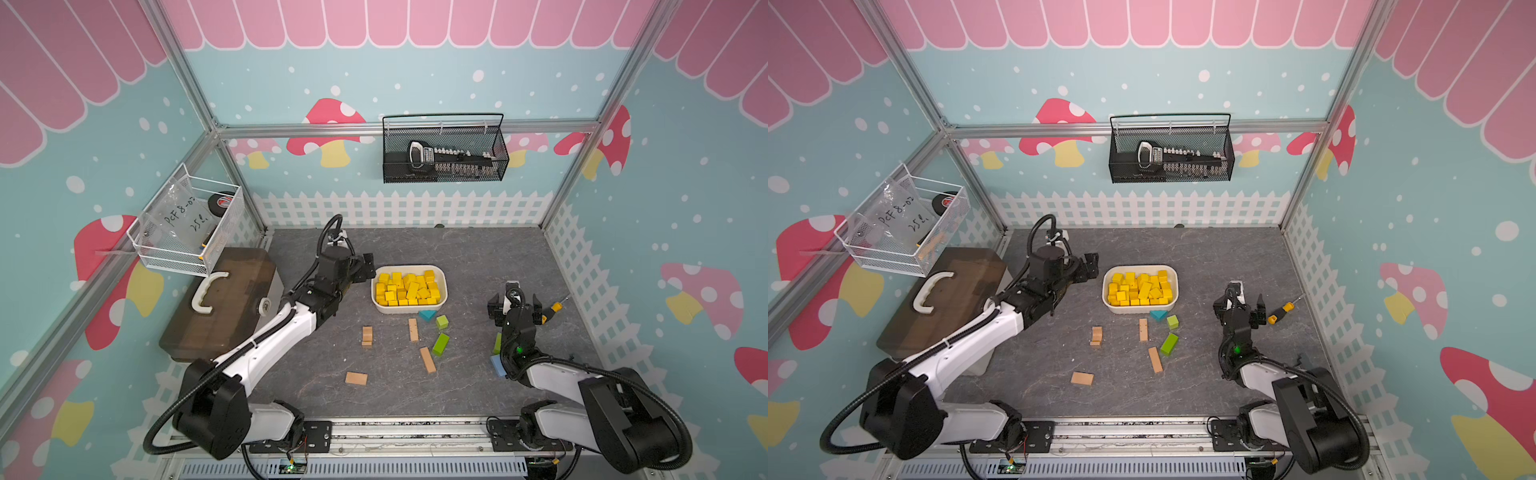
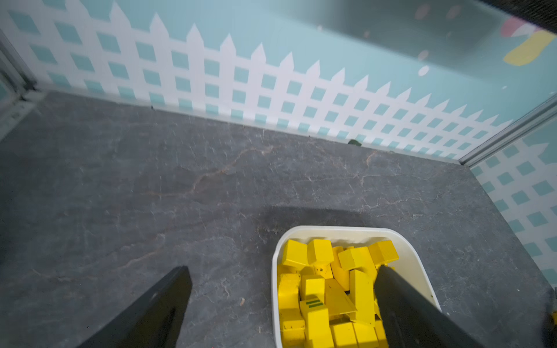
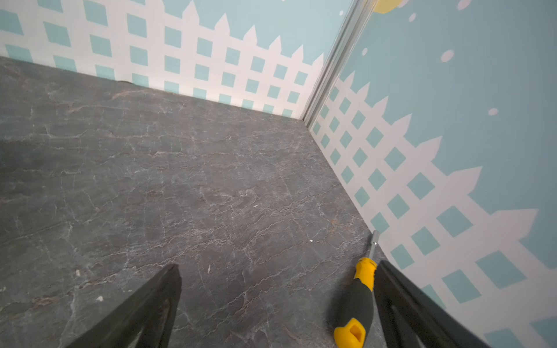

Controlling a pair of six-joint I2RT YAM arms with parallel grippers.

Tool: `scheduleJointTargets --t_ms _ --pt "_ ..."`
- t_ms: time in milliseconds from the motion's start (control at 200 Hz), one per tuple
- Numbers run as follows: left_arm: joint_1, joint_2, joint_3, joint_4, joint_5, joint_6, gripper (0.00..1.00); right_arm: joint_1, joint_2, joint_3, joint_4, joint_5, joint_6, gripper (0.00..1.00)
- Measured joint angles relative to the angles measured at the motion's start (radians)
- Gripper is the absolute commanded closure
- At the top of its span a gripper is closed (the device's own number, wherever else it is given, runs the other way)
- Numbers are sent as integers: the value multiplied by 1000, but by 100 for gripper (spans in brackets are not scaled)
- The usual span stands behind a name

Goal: Pick out the yellow building blocks
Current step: Reset both arms

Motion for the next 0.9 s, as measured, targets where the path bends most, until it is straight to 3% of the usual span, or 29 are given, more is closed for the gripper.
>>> scheduleJointTargets --t_ms 110,190,375,485,666,901 --pt "0 -109 -267 218 -60 107 1 -16 178 -11 159 -24 -23 1" --pt "0 -190 -408 290 -104 192 1 -39 185 -20 158 -57 -14 1" --pt "12 -354 -514 392 -201 316 1 -138 211 67 129 -110 44 1" --pt "97 -384 -622 533 -196 345 1 -143 204 84 130 -130 62 1" --pt "271 -195 -707 729 -102 345 1 -144 206 92 89 -140 76 2" --pt "343 203 -706 1081 -3 341 0 -144 206 93 77 -148 81 1"
